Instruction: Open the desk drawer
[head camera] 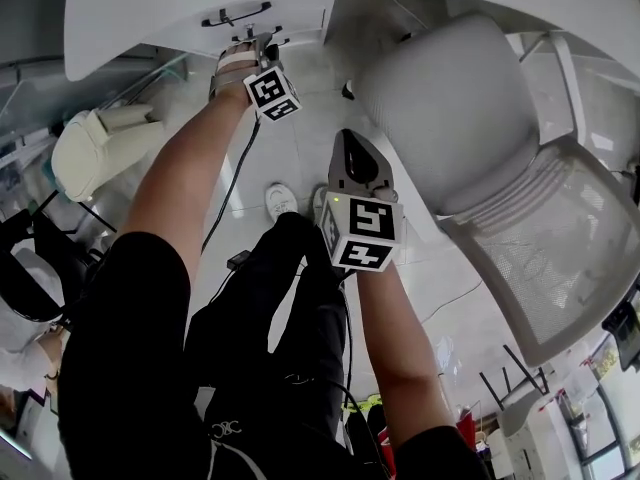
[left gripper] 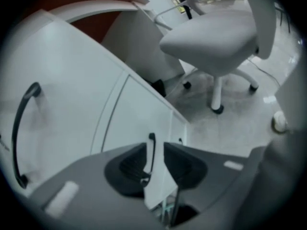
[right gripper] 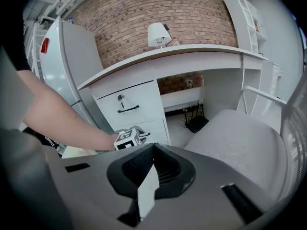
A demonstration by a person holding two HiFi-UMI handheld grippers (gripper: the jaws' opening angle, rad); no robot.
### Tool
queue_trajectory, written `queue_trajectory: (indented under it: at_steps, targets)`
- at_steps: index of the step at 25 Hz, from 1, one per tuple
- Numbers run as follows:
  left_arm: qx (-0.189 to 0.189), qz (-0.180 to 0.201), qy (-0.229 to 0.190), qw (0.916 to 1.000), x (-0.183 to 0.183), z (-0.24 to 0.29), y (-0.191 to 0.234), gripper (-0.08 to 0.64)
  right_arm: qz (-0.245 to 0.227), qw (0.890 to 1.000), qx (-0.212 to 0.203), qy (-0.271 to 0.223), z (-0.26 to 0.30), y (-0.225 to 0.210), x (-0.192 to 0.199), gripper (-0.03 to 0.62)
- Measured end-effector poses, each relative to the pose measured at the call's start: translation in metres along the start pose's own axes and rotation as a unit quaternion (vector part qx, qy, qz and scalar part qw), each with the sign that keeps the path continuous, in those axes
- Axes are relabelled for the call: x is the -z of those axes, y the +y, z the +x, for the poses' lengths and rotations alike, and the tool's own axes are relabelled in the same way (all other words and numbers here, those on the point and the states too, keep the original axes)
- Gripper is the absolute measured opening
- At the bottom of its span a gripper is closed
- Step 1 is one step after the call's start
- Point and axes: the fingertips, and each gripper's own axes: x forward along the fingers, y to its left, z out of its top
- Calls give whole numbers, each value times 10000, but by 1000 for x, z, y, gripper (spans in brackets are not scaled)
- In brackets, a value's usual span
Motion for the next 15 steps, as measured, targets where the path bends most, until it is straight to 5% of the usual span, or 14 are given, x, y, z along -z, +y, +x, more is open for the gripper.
queue_trajectory:
  at_steps: [5,9,15]
  targets:
    - [-679,535,346,9957,2,12,4,103,-42,10000,-42,-71,-4,0,2,-2]
    - [-1147,438,598,9906,-1,18,10,103,-34,10000,-78,-10,-3,-1,11,-2]
    - [-1337,597,711,9867,-12,27,8,67,-56,9998,-161,94,-1,0,20,-2]
